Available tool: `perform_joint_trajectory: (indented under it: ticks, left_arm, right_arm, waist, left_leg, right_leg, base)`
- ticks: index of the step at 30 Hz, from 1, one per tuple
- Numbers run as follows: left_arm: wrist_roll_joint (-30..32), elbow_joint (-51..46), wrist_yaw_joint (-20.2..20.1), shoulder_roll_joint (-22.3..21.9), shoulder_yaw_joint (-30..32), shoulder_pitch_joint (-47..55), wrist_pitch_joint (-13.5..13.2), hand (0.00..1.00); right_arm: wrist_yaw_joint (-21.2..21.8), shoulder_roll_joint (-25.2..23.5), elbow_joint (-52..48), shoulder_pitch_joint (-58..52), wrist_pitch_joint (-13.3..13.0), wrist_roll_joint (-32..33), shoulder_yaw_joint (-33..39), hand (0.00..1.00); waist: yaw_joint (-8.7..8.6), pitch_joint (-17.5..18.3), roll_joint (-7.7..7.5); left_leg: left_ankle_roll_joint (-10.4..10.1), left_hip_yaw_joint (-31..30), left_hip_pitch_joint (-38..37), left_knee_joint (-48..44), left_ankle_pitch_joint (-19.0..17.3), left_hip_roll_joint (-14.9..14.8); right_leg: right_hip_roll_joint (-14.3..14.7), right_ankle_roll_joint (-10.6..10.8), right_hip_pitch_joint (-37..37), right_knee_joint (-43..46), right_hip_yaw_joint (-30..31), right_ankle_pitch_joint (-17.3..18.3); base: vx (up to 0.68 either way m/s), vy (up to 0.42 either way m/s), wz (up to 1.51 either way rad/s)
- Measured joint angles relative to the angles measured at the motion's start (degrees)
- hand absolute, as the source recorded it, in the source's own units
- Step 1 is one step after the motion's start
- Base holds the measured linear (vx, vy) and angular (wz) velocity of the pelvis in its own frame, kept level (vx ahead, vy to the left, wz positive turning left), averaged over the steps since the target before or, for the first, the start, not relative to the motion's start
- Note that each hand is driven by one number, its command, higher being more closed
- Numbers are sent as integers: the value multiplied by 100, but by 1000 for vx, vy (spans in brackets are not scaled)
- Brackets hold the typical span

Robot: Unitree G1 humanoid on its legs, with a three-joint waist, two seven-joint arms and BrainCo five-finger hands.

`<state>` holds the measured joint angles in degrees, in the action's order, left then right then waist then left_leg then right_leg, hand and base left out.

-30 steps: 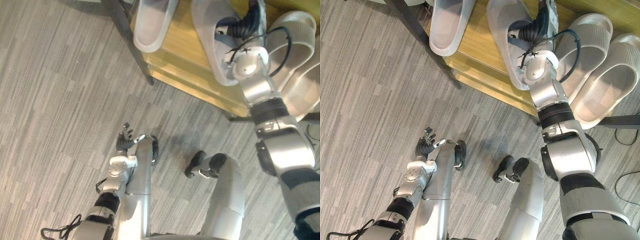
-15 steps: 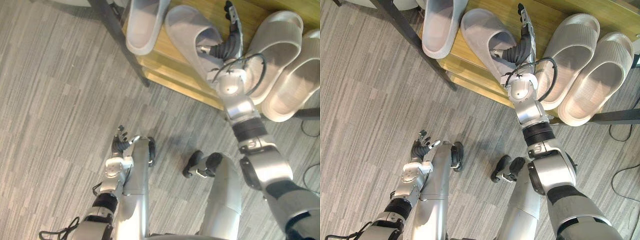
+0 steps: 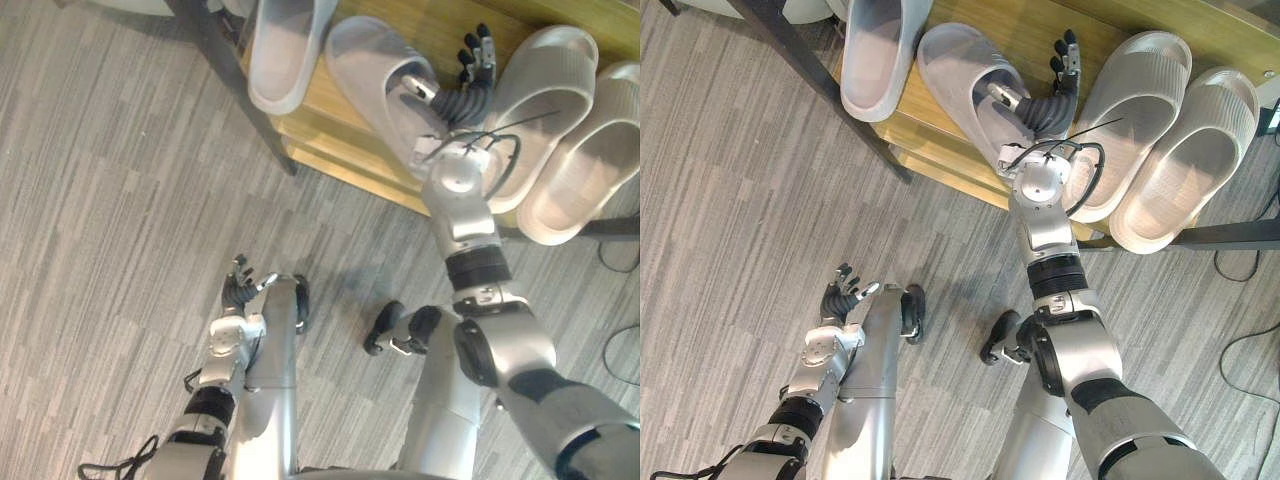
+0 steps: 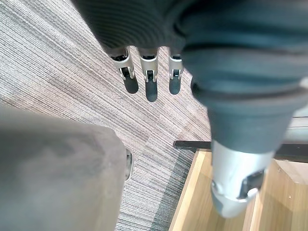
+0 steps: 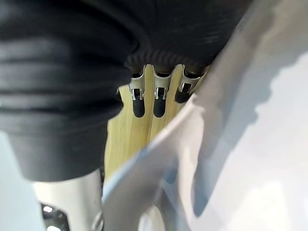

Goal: Organize the slippers on the shoe rack

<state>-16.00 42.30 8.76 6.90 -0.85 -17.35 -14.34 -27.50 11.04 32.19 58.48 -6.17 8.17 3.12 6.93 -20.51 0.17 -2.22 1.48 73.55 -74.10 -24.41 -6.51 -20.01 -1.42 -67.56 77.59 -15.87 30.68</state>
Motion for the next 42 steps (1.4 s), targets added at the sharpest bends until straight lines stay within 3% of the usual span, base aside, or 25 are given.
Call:
perform_joint_trajectory:
  ticks: [12,17,29,37,38,42]
  left_arm:
    - [1,13,6,-59,124,0,121,0]
    - [1,15,6,-82,162,0,124,0]
    - [-2,11,10,-88,169,-1,115,0]
    - [-135,9,9,-78,170,-1,85,0]
    - [-163,9,9,-75,171,-1,81,0]
    - [-217,-6,0,-67,162,-13,36,0]
  right_arm:
    - [-15,1,-19,-2,-75,179,116,0]
    - [-19,1,-264,-46,-45,-123,114,0]
    - [-17,21,-255,-45,512,-1692,-153,0]
    - [55,98,138,135,668,-1973,-355,0]
    - [62,103,252,212,671,-1989,-393,100]
    - [122,227,510,470,670,-2124,-567,100]
  waist:
    - [-2,-2,-2]
    - [-2,-4,-5]
    - [-3,-23,-34]
    - [6,-48,-73]
    - [7,-51,-72]
    - [20,-63,-72]
  left_leg:
    - [-40,-30,-62,126,22,-6]
    - [-40,-35,-70,127,22,-7]
    - [-40,-39,-100,141,22,-12]
    - [-41,-36,-120,182,22,-9]
    - [-41,-41,-113,184,23,-9]
    - [-50,-90,-56,182,28,-1]
  right_leg:
    - [26,-1,82,-112,-65,0]
    - [29,0,103,-120,-73,0]
    - [33,0,149,-150,-91,0]
    - [33,8,170,-196,-104,-5]
    - [32,8,170,-198,-111,-5]
    - [30,8,169,-214,-169,-4]
  base:
    - [27,-3,1]
    - [0,0,0]
    - [0,0,0]
    - [0,0,0]
    - [0,0,0]
    - [0,0,2]
